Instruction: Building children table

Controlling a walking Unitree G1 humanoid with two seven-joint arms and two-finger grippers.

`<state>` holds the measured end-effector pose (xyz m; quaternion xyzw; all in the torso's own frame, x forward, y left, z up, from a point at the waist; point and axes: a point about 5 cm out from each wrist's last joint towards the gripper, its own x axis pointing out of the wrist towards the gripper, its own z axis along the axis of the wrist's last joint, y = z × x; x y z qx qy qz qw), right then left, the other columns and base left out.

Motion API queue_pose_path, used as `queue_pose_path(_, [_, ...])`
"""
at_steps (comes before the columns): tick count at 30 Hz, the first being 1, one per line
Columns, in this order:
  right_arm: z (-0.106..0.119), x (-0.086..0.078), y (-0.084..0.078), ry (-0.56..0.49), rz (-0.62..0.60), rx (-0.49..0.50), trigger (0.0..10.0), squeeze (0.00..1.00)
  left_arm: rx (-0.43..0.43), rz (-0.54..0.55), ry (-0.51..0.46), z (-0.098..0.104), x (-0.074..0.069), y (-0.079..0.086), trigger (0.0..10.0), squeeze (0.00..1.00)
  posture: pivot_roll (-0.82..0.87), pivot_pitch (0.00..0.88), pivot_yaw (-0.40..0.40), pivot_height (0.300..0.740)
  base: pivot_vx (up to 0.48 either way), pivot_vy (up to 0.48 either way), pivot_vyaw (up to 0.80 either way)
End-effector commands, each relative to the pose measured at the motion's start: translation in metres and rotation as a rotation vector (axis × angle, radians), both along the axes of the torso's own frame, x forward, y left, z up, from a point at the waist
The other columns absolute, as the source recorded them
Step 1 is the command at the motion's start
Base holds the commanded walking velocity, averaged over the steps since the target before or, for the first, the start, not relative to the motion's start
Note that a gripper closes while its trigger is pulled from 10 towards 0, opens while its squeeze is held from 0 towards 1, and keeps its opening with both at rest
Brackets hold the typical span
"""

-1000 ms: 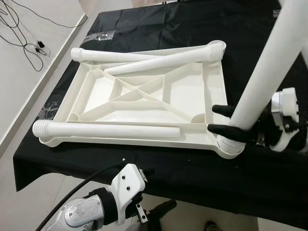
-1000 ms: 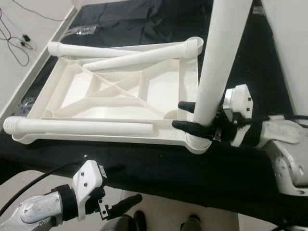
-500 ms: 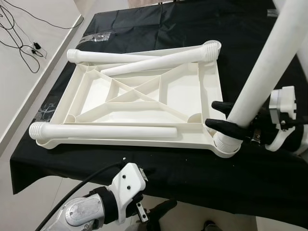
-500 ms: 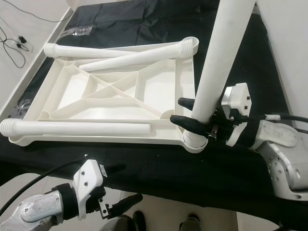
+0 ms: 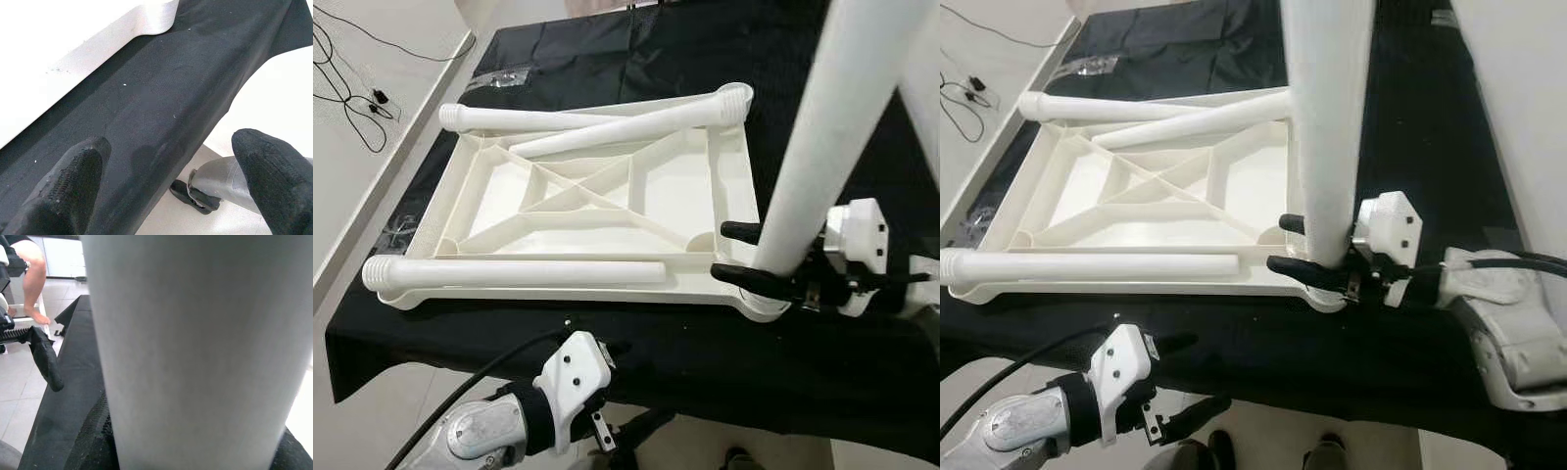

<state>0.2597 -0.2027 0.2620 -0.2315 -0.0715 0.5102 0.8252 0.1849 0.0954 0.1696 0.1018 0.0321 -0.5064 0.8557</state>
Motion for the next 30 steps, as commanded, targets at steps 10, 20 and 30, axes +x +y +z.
queue_pose_path(10, [-0.042, 0.013, -0.008, 0.255, -0.209, 0.033, 10.0, 0.0, 0.032, 0.012, 0.021, -0.007, -0.001, 0.002, 10.0, 0.0, 0.02, 0.346, 0.184, 0.74, 0.0, 0.0, 0.0])
queue_pose_path(20, [-0.086, -0.016, 0.02, 0.174, -1.071, 0.286, 10.0, 0.0, 0.03, 0.029, 0.01, -0.006, 0.001, 0.004, 10.0, 0.0, 0.02, 0.337, 0.178, 0.74, 0.0, 0.0, 0.0])
queue_pose_path(30, [-0.079, -0.009, 0.048, 0.028, -1.018, 0.333, 10.0, 0.0, 0.043, 0.029, -0.021, -0.003, 0.009, 0.007, 10.0, 0.0, 0.02, 0.294, 0.189, 0.74, 0.0, 0.0, 0.0])
